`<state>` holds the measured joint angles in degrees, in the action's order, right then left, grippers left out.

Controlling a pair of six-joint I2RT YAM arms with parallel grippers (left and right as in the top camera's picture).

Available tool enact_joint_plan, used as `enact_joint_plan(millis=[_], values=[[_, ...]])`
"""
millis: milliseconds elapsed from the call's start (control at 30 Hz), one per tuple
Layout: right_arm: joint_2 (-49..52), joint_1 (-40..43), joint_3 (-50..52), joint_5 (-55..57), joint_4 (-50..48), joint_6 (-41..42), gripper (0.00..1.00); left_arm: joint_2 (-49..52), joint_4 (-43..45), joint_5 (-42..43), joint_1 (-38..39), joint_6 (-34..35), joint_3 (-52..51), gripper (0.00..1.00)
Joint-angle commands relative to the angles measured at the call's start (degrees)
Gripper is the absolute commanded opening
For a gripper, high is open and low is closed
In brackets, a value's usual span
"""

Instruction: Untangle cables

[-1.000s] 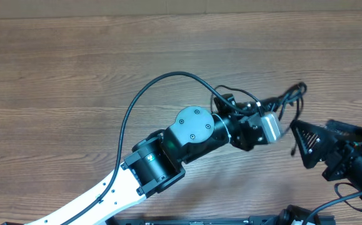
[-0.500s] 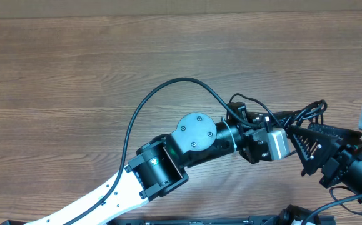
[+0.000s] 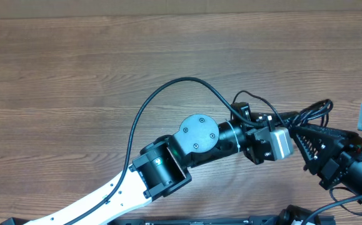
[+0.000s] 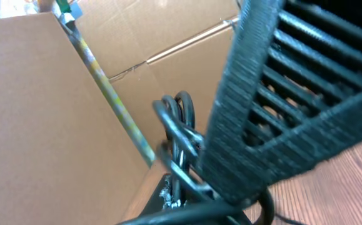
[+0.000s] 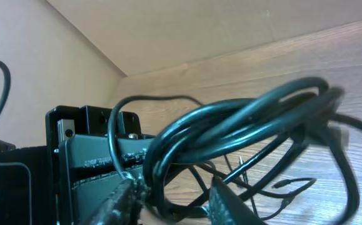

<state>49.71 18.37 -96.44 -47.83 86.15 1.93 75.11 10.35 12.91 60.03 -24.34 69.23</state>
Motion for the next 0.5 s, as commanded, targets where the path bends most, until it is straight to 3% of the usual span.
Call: enact_joint_plan(millis=[0,167,233,467], values=[[0.0,0.0,-1.0,0.2,-0.1,-0.5,0.29,-0.4,1.7,2.7,0.4,2.6,0.7,0.04],[0.0,0.0,-1.0,0.2,-0.1,-0.5,0.15,-0.4,1.7,3.5,0.4,2.7,0.7,0.04],[0.0,0.0,-1.0,0.2,-0.2,-0.5,0.04,-0.4,1.7,3.5,0.4,2.7,0.7,0.04],[0.0,0.0,-1.0,-0.1,0.0,-0.5,0.04,-0.4,1.5,3.0,0.4,2.7,0.7,0.04]])
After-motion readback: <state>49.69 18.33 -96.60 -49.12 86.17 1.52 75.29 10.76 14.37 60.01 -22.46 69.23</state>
